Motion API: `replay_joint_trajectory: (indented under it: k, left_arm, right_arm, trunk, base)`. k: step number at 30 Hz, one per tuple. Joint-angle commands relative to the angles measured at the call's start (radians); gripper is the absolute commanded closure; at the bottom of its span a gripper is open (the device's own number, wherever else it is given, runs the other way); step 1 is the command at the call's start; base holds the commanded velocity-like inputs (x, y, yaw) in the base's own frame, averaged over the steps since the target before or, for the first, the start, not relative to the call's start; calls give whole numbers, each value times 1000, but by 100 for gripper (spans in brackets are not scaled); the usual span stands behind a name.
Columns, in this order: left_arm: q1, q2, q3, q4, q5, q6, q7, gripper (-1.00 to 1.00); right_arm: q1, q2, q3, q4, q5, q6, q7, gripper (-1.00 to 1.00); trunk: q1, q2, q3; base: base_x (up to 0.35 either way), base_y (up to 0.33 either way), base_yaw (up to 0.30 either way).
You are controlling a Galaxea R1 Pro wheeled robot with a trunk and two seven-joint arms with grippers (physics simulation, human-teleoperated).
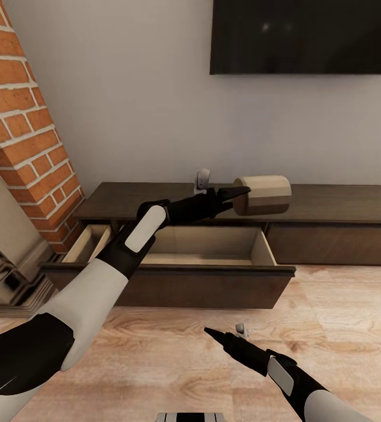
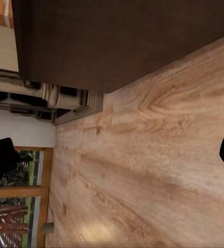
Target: Place each of the two pumpkins and all three candles from the living room inside a cabinet in the living room (use any cabinet), then make sure every cabinet is closed, and position the cauldron so it is next to a table in the living room.
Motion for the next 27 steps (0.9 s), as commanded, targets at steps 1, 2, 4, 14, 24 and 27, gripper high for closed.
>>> replay_joint_trajectory:
  k: [1,2,4,14,24,27]
  left_arm:
    - [-1,0,0,0,4,5,-1,100]
    - [-1,0,0,0,4,5,-1,100]
    - [-1,0,0,0,4,5,-1,100]
    - [-1,4,1,0,2,6,-2,100]
    - [-1,6,2,1,2,7,-2,100]
    - [-1,7,3,0,1,7,-2,100]
  right_arm:
    - [0,-1,5,0,-10,9,1,-100]
    - [0,0,5,0,-10,9,2,-100]
    - [0,-1,5,0,-10,9,-1,-100]
    - [0,-1,4,0,-10,11,-11,-100]
    - [0,-1,2,0,-12,7,-10,-100]
    - [0,-1,2,0,-12,8,-10,-100]
  trunk:
    - [0,0,-1]
    - [0,0,-1]
    - [0,0,-1]
    - [0,0,-1]
    - [0,0,8]
    - [0,0,12]
  base:
    - [0,0,0]
    - [0,0,0]
    - [0,0,0]
    - [-3,0,0]
    - [-179,0,0]
    - [-187,0,24]
